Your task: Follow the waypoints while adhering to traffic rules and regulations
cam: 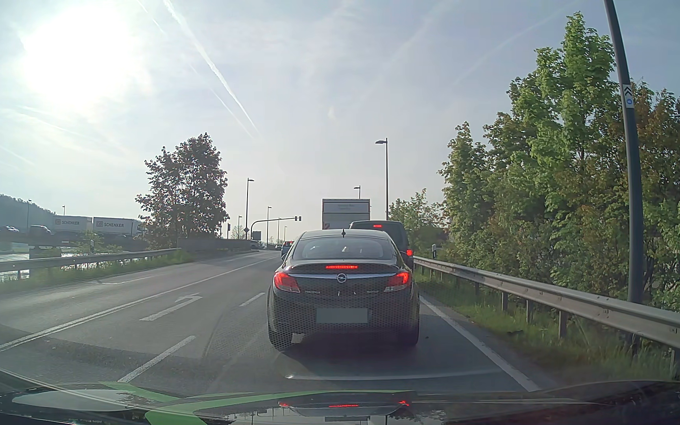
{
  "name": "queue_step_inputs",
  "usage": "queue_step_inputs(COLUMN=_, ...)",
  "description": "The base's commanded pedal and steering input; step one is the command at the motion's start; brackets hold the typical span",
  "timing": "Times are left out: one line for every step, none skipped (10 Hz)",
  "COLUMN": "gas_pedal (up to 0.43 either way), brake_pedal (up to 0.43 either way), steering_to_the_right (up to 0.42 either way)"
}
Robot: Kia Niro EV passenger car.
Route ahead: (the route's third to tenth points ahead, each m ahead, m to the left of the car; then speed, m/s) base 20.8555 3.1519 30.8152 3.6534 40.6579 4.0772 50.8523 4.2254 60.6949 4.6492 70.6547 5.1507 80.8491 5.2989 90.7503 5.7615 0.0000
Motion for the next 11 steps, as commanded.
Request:
queue_step_inputs(gas_pedal=0.0, brake_pedal=0.463, steering_to_the_right=0.003)
queue_step_inputs(gas_pedal=0.0, brake_pedal=0.463, steering_to_the_right=0.003)
queue_step_inputs(gas_pedal=0.0, brake_pedal=0.463, steering_to_the_right=0.003)
queue_step_inputs(gas_pedal=0.0, brake_pedal=0.463, steering_to_the_right=0.003)
queue_step_inputs(gas_pedal=0.0, brake_pedal=0.463, steering_to_the_right=0.003)
queue_step_inputs(gas_pedal=0.0, brake_pedal=0.463, steering_to_the_right=0.003)
queue_step_inputs(gas_pedal=0.0, brake_pedal=0.463, steering_to_the_right=0.003)
queue_step_inputs(gas_pedal=0.0, brake_pedal=0.463, steering_to_the_right=0.003)
queue_step_inputs(gas_pedal=0.0, brake_pedal=0.457, steering_to_the_right=0.003)
queue_step_inputs(gas_pedal=0.0, brake_pedal=0.463, steering_to_the_right=0.003)
queue_step_inputs(gas_pedal=0.0, brake_pedal=0.463, steering_to_the_right=0.003)
